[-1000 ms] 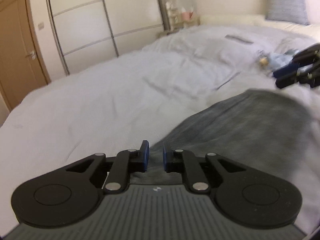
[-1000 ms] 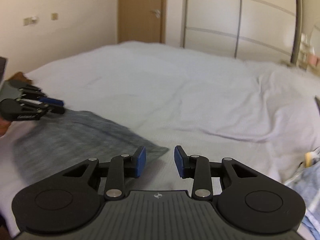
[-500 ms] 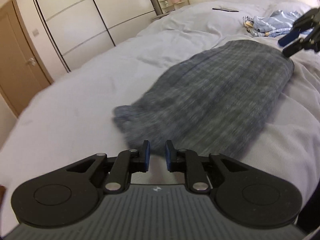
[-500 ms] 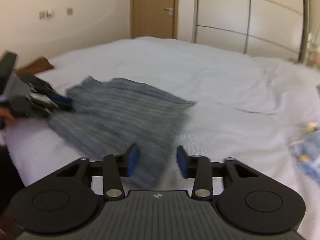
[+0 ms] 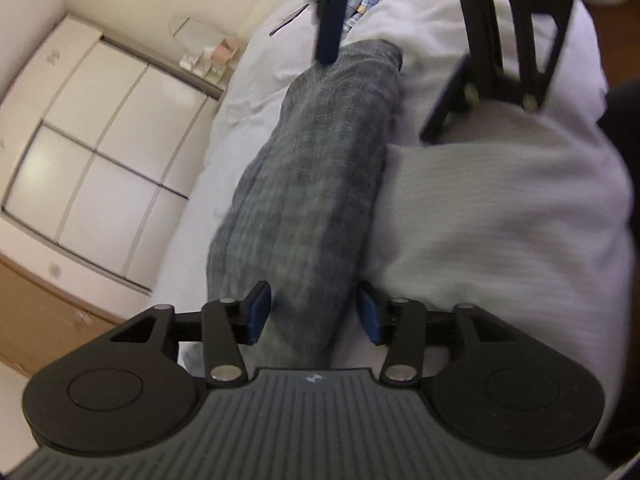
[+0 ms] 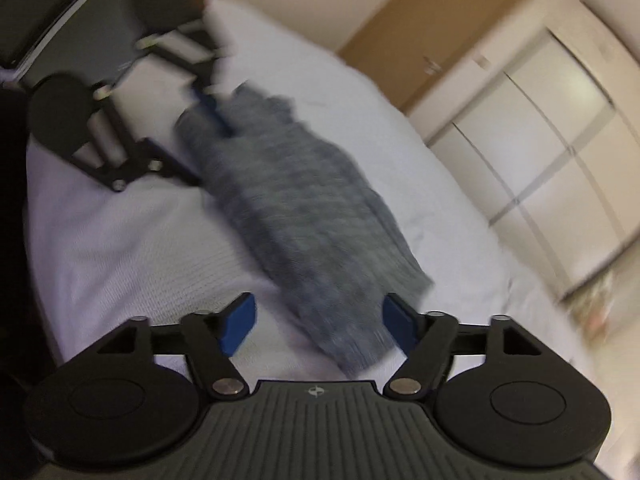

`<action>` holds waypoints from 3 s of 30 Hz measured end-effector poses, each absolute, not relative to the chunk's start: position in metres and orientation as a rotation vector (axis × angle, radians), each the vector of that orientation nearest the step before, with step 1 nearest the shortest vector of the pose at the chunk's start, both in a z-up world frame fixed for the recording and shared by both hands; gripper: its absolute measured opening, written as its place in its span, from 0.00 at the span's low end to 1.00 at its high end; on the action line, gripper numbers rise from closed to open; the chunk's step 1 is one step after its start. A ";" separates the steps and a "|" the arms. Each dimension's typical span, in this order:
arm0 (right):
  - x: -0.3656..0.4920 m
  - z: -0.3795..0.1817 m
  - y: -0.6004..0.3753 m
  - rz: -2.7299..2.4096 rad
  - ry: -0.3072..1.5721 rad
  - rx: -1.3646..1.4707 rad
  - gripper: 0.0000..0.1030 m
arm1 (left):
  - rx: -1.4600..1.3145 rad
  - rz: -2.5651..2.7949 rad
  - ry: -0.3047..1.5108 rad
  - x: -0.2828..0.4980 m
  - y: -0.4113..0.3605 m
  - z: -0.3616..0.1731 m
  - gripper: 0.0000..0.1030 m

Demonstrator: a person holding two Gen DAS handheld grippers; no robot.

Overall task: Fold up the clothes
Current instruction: 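Grasp the folded shorts edge with the left gripper while the right gripper grasps beside it, then carry the held shorts with both grippers onto the striped clothes stack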

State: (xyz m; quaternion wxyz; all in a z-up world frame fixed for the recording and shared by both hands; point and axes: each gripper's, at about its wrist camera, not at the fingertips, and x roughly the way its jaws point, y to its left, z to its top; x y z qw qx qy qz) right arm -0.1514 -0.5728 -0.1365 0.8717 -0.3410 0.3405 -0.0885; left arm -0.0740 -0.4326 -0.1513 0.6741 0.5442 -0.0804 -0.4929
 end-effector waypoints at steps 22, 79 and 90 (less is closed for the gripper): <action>-0.094 -0.180 -0.587 -0.235 0.844 -1.033 0.30 | 1.346 -1.144 -0.148 -0.026 -0.459 -0.142 0.14; -0.374 -0.017 -0.604 -0.841 0.833 -0.733 0.24 | 1.224 -1.536 -0.774 -0.241 -0.598 -0.018 0.12; -0.379 -0.002 -0.764 -1.050 0.863 -0.728 0.24 | 1.045 -1.539 -0.880 -0.247 -0.805 0.000 0.12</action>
